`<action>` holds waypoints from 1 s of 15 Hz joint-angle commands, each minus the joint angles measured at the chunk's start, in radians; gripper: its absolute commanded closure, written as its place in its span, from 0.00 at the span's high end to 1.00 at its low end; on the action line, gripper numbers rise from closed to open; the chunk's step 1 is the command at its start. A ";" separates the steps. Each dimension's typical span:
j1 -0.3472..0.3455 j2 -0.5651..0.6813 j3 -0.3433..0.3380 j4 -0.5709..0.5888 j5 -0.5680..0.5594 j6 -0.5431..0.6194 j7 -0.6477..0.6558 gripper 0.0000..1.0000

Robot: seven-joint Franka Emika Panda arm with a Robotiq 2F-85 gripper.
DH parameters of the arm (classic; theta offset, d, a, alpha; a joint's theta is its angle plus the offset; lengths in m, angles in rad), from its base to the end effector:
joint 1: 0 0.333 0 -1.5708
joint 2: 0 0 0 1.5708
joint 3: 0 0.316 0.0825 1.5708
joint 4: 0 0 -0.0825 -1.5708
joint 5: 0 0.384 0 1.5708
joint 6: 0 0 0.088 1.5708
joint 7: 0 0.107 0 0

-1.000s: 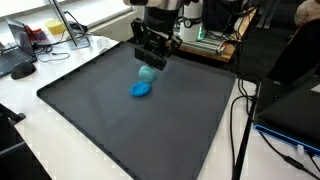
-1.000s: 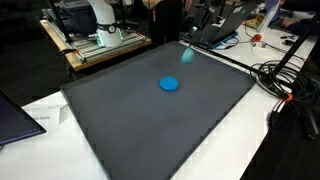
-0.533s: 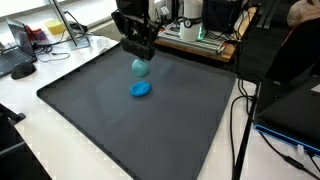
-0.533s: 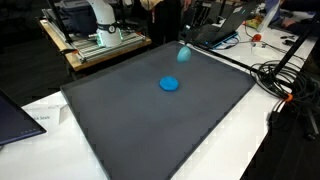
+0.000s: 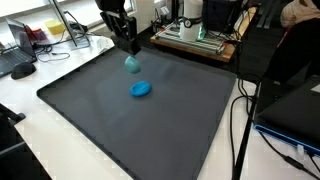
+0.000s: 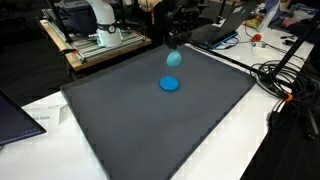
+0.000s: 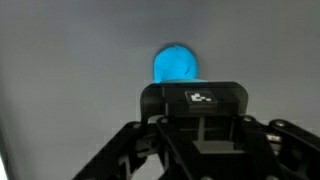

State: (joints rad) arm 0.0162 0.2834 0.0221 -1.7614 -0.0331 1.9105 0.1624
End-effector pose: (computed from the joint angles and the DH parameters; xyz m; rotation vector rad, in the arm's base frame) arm 0.6195 0.0204 0.3937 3.0926 -0.1725 -0.2033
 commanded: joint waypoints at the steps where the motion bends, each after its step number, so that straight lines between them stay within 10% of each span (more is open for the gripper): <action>1: -0.002 -0.011 -0.012 -0.032 0.012 0.018 -0.016 0.47; 5: -0.008 -0.033 -0.013 -0.080 0.016 0.043 -0.024 0.47; 6: -0.008 -0.035 -0.013 -0.081 0.017 0.043 -0.024 0.22; 15: -0.171 0.061 -0.035 -0.013 0.445 -0.058 -0.232 0.22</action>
State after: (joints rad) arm -0.0971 0.3056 -0.0046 -1.8142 0.2815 1.9161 0.0103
